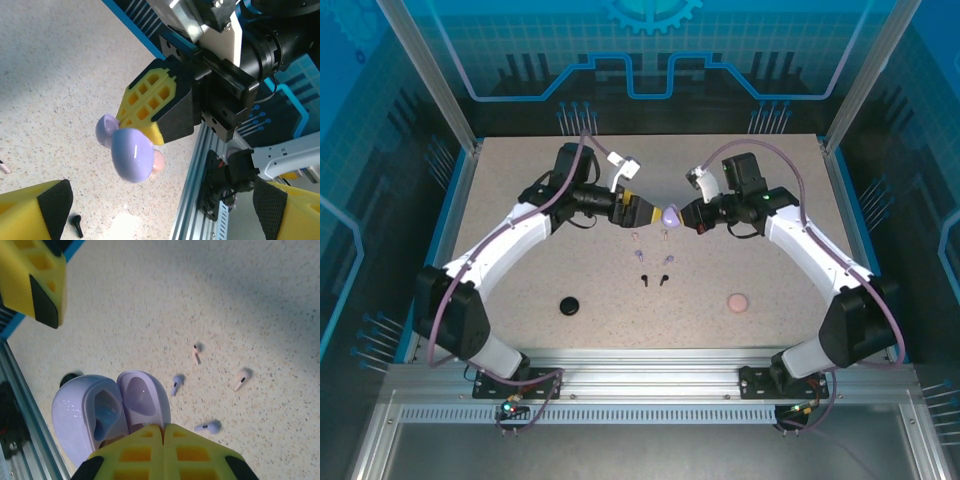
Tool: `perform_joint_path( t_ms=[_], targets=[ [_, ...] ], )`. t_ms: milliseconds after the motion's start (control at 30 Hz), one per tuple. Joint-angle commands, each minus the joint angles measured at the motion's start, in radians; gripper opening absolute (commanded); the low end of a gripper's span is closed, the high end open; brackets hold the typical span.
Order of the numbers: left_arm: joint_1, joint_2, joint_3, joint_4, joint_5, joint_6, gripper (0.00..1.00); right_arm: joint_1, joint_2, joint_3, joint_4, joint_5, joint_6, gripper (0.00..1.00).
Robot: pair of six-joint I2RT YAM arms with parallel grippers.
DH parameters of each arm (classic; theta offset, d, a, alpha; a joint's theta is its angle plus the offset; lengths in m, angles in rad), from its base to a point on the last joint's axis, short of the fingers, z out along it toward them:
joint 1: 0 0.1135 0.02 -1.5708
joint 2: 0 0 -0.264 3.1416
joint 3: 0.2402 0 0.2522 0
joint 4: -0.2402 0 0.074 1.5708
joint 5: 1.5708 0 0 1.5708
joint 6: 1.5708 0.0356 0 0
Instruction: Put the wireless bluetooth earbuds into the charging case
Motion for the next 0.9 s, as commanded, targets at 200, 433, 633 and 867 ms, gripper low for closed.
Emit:
perform_joint_path(
  t_ms=[200,433,633,867],
  targets=[
    [0.003,0.165,0.130,-0.336,0.130,0.211,0.71,0.005,0.019,0.037,-0.102,-0.068,-0.119,0.00],
    [-0.013,0.265,0.236,-0.396,0.174,0.242,0.60,0.026,0.039,0.039,-0.094,-0.049,-0.117,0.00],
    [-0.036,0.323,0.296,-0.437,0.185,0.263,0.53,0.032,0.044,0.048,-0.090,-0.041,-0.117,0.00],
    [-0.046,0.343,0.301,-0.445,0.197,0.273,0.49,0.032,0.060,0.065,-0.087,-0.035,-0.117,0.00]
  ],
)
